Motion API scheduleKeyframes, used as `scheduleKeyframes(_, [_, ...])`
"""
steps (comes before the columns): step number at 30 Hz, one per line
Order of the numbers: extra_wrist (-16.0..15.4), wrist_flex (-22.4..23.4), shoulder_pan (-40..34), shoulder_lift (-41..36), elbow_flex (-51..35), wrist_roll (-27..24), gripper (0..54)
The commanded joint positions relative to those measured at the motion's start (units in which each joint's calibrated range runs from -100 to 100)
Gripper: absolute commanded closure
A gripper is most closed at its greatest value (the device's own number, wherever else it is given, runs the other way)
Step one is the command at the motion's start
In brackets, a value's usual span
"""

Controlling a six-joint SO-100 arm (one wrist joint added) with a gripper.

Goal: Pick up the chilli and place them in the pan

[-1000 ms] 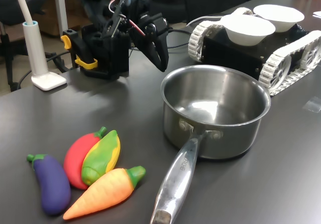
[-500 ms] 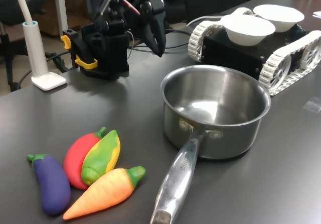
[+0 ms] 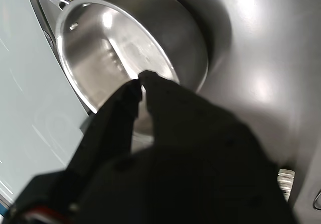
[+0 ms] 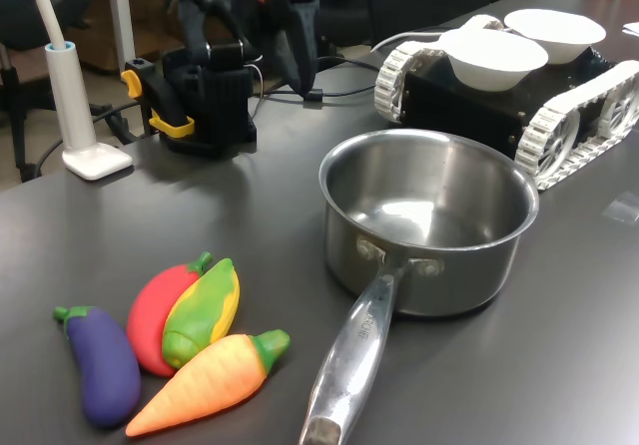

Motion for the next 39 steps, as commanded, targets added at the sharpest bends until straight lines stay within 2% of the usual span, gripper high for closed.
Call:
scheduleKeyframes(1, [-0.63, 1.02, 3.59, 2.63, -8.07, 0.93, 53.6])
scheduleKeyframes(13, [-0.72, 1.02, 10.81, 8.79, -16.34, 2.88, 53.5])
scheduleKeyframes(24, [-2.23, 1.1, 16.89, 14.69, -22.7, 4.59, 53.5])
scheduleKeyframes(39, [-7.52, 1.1, 28.59, 25.23, -29.34, 8.6, 53.5])
